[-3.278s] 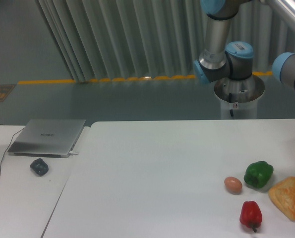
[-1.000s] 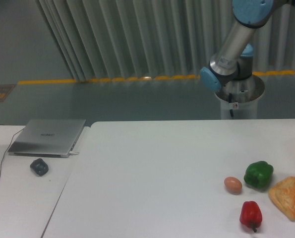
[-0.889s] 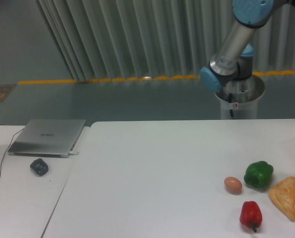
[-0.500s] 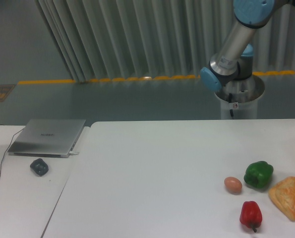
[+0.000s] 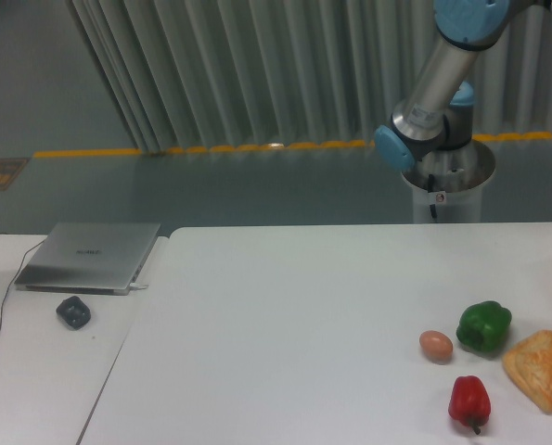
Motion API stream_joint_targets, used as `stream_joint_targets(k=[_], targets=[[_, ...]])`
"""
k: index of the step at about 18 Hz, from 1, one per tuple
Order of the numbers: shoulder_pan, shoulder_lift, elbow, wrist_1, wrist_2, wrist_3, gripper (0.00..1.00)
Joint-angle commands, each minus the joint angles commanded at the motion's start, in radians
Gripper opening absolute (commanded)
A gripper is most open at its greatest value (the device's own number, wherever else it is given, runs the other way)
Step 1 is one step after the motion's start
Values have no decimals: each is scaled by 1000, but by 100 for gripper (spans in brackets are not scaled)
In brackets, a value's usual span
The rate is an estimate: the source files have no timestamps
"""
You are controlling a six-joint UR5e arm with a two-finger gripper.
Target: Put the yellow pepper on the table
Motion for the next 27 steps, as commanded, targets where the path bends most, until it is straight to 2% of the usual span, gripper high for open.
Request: stream_joint_targets(k=[11,17,19,20,22,23,25,27], targets=[[-3,-5,-12,2,31,-112,100],[-3,-6,-21,-1,32,-115,100],[-2,-8,-23,-3,29,-112,88],[-2,-5,-28,-4,32,-112,78],[-3,-3,-28,-9,34,-111,70],[-3,-3,-28,-9,34,-112,62],[-3,-3,-28,-11,34,-106,56],[-3,3,-20,-21,34,-104,56]])
